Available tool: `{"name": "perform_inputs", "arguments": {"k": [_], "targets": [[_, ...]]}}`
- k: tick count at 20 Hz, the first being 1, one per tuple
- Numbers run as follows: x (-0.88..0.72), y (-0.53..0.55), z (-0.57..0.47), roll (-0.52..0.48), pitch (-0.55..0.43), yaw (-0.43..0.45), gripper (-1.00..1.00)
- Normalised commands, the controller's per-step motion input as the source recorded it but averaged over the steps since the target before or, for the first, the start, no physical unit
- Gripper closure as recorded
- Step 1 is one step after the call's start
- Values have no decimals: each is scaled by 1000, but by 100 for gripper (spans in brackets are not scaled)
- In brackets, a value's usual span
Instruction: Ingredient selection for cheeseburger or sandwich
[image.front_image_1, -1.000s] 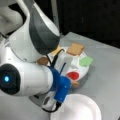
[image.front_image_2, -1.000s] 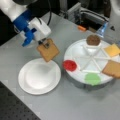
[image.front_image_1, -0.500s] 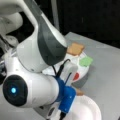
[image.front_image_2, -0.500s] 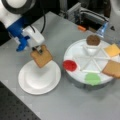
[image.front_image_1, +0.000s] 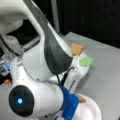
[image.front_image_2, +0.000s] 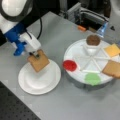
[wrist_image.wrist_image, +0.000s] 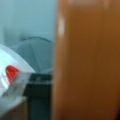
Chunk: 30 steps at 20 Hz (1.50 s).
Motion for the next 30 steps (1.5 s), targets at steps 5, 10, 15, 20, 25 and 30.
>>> {"name": "perform_inputs", "arguments": {"k": [5,10,15,20,25,30], "targets": [[345,-261,-197,253,2,186,100],[367,-215,-175,286,-8,173,100],[384,-167,-172,301,-14,158,100],[427,-161,-82,256,-40,150,100],[401,-126,-63,205,-48,125,100],[387,-166,-60,195,-47,136,100]]}}
